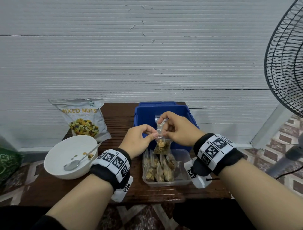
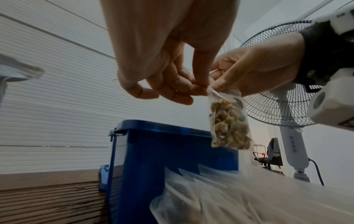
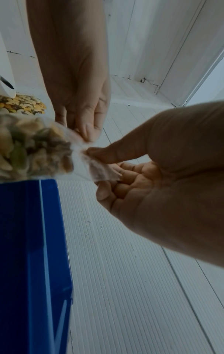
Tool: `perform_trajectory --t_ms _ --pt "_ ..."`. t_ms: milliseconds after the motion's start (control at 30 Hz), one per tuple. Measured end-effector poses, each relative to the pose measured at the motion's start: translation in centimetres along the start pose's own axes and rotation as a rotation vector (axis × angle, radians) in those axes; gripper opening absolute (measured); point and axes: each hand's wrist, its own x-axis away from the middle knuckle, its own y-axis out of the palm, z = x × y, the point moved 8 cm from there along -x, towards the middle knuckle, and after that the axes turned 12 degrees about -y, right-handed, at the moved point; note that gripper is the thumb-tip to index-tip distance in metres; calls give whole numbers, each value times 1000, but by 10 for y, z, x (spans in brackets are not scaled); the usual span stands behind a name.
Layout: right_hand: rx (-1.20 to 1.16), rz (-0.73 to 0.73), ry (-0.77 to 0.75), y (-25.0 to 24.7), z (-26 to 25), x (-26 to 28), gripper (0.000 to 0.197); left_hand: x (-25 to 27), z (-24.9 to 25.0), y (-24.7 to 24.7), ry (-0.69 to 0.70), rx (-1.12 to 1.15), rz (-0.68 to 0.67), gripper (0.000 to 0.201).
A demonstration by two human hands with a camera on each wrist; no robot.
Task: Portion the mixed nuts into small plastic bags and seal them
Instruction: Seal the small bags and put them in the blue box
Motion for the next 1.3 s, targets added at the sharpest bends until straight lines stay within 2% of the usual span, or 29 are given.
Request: perform_trajectory --t_ms 167,267,367,533,700,867,967,1100,1200,1300 --pt "57 -122 18 -1 0 -4 40 -1 -1 -3 3 78 15 8" --pt "99 -89 27 -19 -4 -15 37 -4 1 -9 22 167 23 3" --pt "183 -70 33 -43 -11 -31 29 -10 -9 -23 12 216 88 3" --pt "413 -172 49 -62 -14 -61 17 -28 -43 -36 -108 97 197 22" --pt "509 -427 152 -35 26 -84 13 -45 -59 -31 -170 17 186 45" --pt "574 -630 223 4 67 -95 22 -57 -76 -17 -159 1 112 47" --pt "584 -721 251 21 85 -102 29 -60 -80 -15 -132 27 117 47" --pt "615 -822 291 31 102 -110 19 -60 -82 -14 -116 52 126 47" --pt "639 -852 304 35 111 -116 24 -58 -83 -13 -119 87 130 46" --pt "666 -886 317 37 117 -118 21 -57 -81 -13 -131 117 126 45"
